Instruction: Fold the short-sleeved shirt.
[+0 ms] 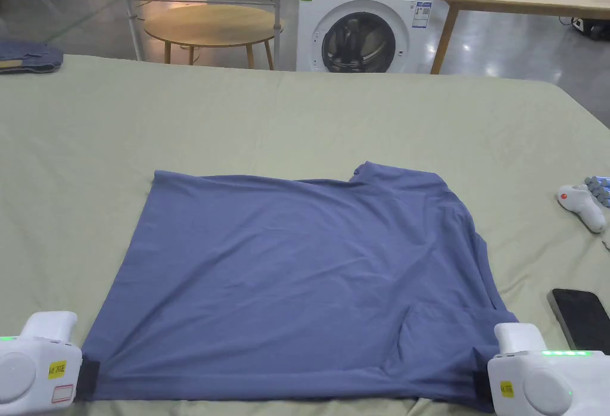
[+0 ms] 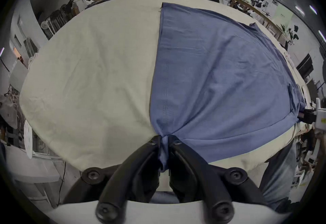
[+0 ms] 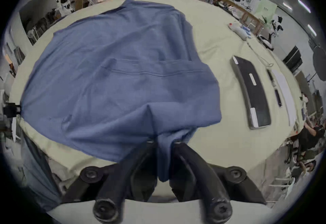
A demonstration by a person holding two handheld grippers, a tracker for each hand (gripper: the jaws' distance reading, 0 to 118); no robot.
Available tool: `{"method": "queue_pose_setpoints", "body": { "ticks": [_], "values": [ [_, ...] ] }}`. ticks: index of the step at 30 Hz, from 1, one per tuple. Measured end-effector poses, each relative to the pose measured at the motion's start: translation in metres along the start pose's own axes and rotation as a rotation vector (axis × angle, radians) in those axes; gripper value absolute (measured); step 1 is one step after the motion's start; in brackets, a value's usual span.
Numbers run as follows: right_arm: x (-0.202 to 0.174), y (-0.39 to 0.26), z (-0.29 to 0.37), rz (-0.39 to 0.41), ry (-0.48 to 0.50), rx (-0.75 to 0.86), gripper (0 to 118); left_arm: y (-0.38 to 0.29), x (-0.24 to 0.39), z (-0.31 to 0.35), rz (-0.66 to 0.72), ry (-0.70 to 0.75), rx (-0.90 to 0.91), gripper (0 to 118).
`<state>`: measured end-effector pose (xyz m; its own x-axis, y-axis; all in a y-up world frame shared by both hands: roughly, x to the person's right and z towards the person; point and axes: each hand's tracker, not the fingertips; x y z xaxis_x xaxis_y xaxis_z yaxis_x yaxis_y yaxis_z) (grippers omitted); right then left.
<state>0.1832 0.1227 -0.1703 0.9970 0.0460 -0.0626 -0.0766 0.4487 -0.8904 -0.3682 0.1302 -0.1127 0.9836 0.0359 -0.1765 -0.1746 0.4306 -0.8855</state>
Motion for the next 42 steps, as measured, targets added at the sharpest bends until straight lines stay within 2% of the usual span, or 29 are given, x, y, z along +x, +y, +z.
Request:
{"method": "queue_pose_setpoints", "body": {
  "ticks": [2, 3, 5, 11, 17, 22, 27, 33, 38, 40, 41, 42],
  "values": [
    [-0.008, 0.001, 0.002, 0.042, -0.058, -0.016, 7, 0.001, -0.002, -0.001, -0.005, -0.001, 0.0, 2],
    [-0.007, 0.002, 0.003, 0.047, -0.048, -0.013, 6, 0.002, -0.004, 0.0, -0.004, -0.002, 0.002, 2],
    [-0.003, 0.006, 0.011, -0.001, -0.023, -0.008, 6, 0.005, -0.005, 0.004, -0.002, -0.009, 0.013, 2],
    [-0.005, 0.033, 0.049, 0.025, -0.033, 0.067, 6, 0.028, 0.009, 0.038, -0.002, -0.024, 0.119, 2],
    [-0.007, 0.083, 0.059, 0.009, -0.031, 0.167, 6, 0.081, 0.017, 0.047, -0.015, -0.019, 0.191, 2],
    [-0.004, 0.131, 0.042, -0.009, -0.02, 0.215, 6, 0.136, 0.018, 0.034, -0.004, -0.026, 0.224, 2],
    [-0.001, 0.177, -0.001, -0.045, -0.006, 0.179, 6, 0.184, 0.018, -0.008, 0.013, -0.042, 0.184, 2],
    [-0.001, 0.204, -0.062, -0.061, -0.012, 0.091, 7, 0.205, 0.024, -0.065, 0.009, -0.023, 0.076, 2],
    [-0.003, 0.209, -0.086, -0.05, -0.021, 0.055, 10, 0.205, 0.029, -0.081, 0.01, -0.012, 0.052, 2],
    [-0.004, 0.208, -0.091, -0.031, -0.023, 0.06, 16, 0.205, 0.031, -0.081, 0.009, -0.011, 0.062, 11],
    [-0.005, 0.207, -0.09, -0.018, -0.035, 0.062, 23, 0.205, 0.031, -0.08, -0.002, -0.009, 0.068, 21],
    [-0.007, 0.207, -0.087, -0.014, -0.045, 0.071, 40, 0.206, 0.031, -0.077, -0.016, 0.007, 0.082, 39]
  ]
}}
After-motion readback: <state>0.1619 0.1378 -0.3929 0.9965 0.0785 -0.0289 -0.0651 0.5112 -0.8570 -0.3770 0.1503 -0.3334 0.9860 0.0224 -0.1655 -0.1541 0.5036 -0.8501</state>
